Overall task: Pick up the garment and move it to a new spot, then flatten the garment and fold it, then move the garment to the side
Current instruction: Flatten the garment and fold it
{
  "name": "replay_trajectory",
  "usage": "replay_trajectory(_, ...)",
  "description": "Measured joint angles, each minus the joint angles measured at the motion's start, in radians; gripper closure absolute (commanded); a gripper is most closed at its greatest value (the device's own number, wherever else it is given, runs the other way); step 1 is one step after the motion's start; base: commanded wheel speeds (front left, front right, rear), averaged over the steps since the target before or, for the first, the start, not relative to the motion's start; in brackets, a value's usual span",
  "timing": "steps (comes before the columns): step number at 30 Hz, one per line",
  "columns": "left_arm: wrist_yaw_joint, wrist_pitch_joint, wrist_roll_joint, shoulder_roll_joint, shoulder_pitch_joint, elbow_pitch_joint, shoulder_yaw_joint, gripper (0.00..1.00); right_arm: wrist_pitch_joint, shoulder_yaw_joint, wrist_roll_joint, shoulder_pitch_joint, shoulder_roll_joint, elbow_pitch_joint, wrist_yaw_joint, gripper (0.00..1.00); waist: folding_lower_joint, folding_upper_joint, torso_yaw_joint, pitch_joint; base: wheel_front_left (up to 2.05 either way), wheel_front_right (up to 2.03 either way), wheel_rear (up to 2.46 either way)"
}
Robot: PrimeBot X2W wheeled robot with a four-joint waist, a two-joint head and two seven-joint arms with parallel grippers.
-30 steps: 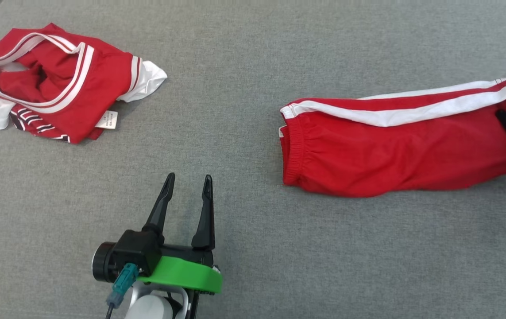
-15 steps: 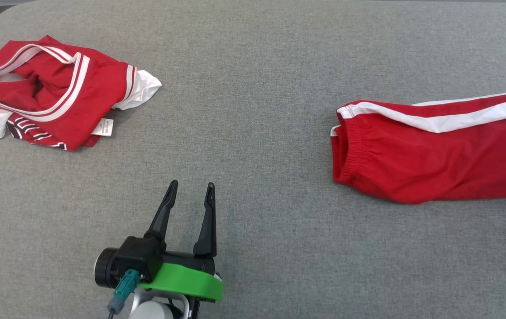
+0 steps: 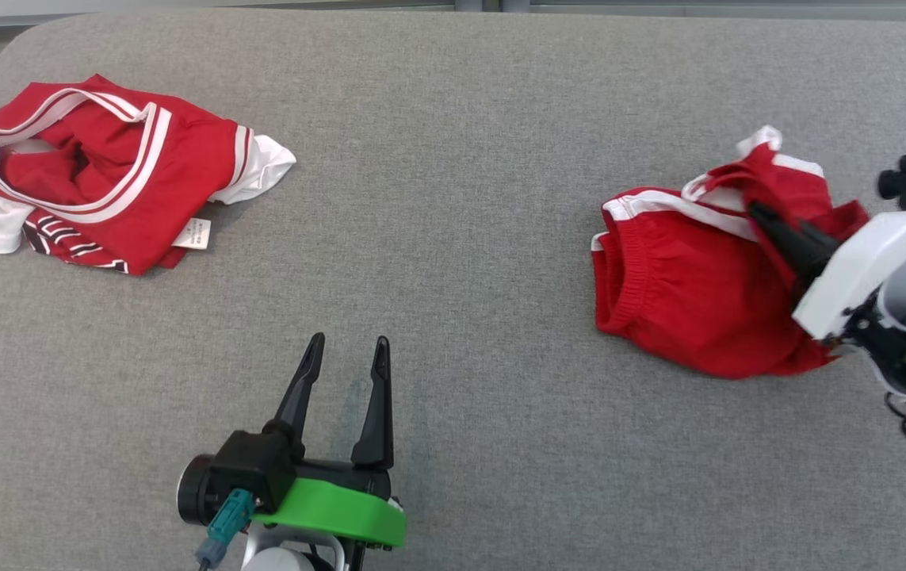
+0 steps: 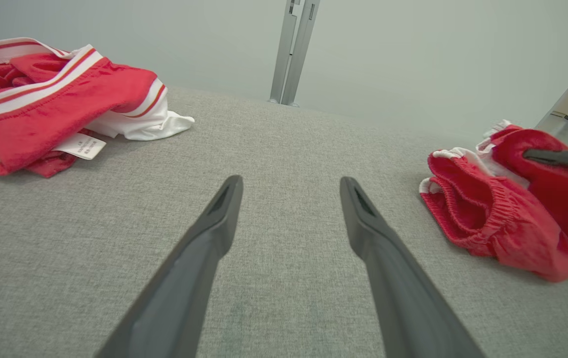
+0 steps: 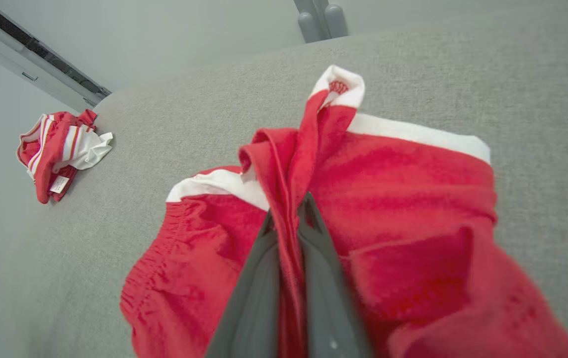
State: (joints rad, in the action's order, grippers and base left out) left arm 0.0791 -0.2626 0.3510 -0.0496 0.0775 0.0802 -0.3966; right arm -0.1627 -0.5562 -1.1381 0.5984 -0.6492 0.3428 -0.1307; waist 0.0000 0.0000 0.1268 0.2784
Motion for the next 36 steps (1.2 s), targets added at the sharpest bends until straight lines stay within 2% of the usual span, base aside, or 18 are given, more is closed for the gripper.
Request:
replay_trajectory(6, 0.000, 0.000, 0.002, 0.000, 0.000, 0.009, -0.001, 0.00, 0.015, 0.021, 0.090, -0.022, 0.160, 0.011, 0.000, 1.00, 0.0000, 0.0000, 0.003, -0.007, 0.00, 0.00, 0.00)
replay_trajectory(19, -0.004, 0.000, 0.001, 0.000, -0.008, 0.029, -0.006, 0.00, -0.003, 0.138, 0.284, -0.047, 0.373, 0.024, 0.000, 1.00, 0.0000, 0.0000, -0.026, -0.028, 0.00, 0.00, 0.00)
replay_trajectory(20, -0.004, 0.000, 0.002, 0.000, -0.008, 0.031, -0.008, 0.00, -0.009, 0.144, 0.305, -0.047, 0.385, 0.029, 0.000, 0.90, 0.0000, 0.0000, -0.027, -0.029, 0.00, 0.00, 0.00)
replay_trajectory(21, -0.004, 0.000, 0.002, 0.000, -0.007, 0.032, -0.011, 0.00, -0.014, 0.147, 0.322, -0.051, 0.394, 0.032, 0.000, 0.63, 0.0000, 0.0000, -0.027, -0.030, 0.00, 0.00, 0.00)
replay_trajectory(22, -0.004, 0.000, 0.002, 0.000, -0.007, 0.035, -0.012, 0.00, -0.020, 0.146, 0.342, -0.056, 0.402, 0.033, 0.000, 0.00, 0.0000, 0.0000, -0.027, -0.031, 0.00, 0.00, 0.00)
replay_trajectory(28, -0.004, 0.000, 0.007, 0.001, -0.009, 0.044, -0.001, 0.00, -0.056, 0.112, 0.408, -0.104, 0.430, -0.006, 0.000, 0.00, 0.0000, 0.0000, -0.030, -0.039, 0.00, 0.00, 0.00)
replay_trajectory(31, -0.004, 0.000, 0.006, 0.001, -0.014, 0.050, 0.010, 0.00, -0.038, 0.112, 0.418, -0.128, 0.440, -0.045, 0.000, 0.00, 0.0000, 0.0000, -0.036, -0.048, 0.00, 0.00, 0.00)
replay_trajectory(34, -0.009, 0.000, 0.005, 0.001, -0.025, 0.056, 0.020, 0.00, -0.017, 0.096, 0.409, -0.168, 0.437, -0.117, 0.000, 0.00, 0.0000, -0.0001, -0.044, -0.062, 0.00, 0.00, 0.00)
replay_trajectory(36, -0.010, 0.000, 0.005, 0.001, -0.031, 0.057, 0.029, 0.00, 0.019, 0.093, 0.411, -0.202, 0.411, -0.172, 0.000, 0.00, 0.0000, 0.0000, -0.051, -0.073, 0.00, 0.00, 0.00)
